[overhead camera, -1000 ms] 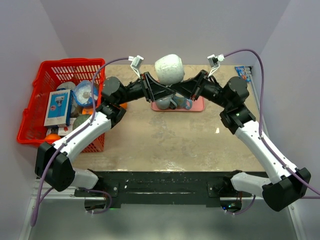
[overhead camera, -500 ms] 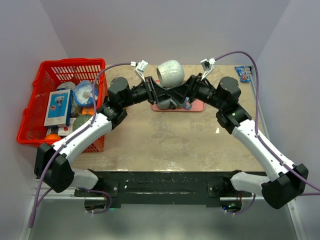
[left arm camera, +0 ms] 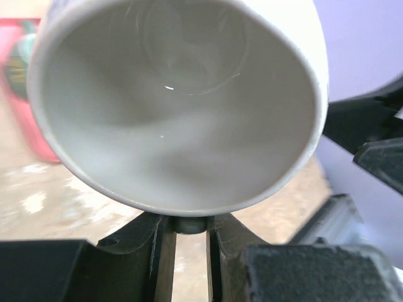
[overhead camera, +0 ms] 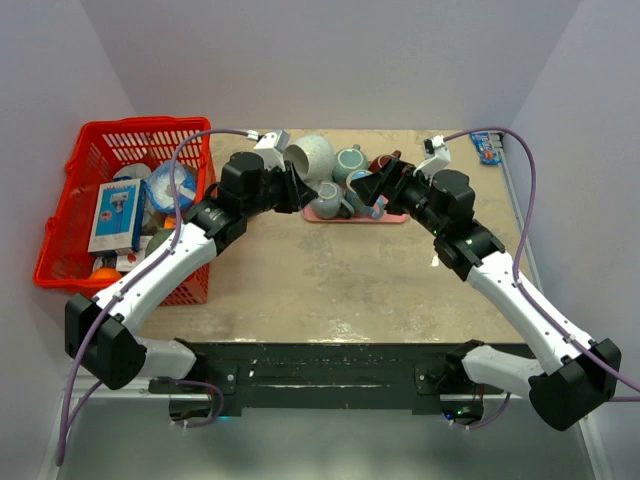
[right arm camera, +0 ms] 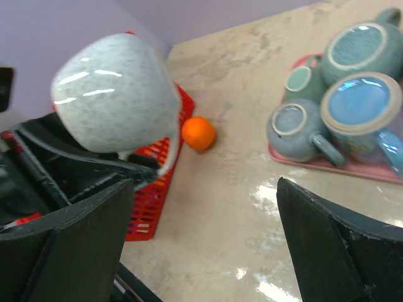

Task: Turn the mug right side up

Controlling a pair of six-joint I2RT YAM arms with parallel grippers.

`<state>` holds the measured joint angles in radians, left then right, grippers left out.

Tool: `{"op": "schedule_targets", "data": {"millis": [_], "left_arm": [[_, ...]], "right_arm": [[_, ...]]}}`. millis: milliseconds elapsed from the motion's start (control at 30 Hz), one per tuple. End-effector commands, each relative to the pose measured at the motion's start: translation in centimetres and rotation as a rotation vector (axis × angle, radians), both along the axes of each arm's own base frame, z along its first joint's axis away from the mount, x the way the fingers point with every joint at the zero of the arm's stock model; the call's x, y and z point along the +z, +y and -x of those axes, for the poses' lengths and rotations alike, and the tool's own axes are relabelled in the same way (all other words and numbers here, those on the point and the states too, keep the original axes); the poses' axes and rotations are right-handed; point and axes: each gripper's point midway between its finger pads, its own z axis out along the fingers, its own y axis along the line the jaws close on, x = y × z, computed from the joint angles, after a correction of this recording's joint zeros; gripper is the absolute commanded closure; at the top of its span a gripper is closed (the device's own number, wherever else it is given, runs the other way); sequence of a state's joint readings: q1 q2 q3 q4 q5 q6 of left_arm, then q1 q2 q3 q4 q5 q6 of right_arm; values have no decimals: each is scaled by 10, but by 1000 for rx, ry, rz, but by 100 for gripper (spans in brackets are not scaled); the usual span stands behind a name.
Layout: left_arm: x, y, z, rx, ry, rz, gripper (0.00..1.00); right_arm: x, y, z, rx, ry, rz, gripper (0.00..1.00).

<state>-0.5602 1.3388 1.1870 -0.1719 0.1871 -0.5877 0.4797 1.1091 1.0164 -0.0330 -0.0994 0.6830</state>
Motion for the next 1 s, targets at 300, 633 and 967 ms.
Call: {"op": "schedule_targets", "data": {"millis": [300,633,967], "left_arm": [[-13,79,-60,315,-94,-498,100],[-85,99,-41,350,67,-607,100],[-151,137,16,378,262,-715,100]], "right_arm": [[-34,-34,-13,-211,122,92,1],[-53,-39,-15,-237,187,139,1],[-71,-28,-20,-199,251,151,1]]}}
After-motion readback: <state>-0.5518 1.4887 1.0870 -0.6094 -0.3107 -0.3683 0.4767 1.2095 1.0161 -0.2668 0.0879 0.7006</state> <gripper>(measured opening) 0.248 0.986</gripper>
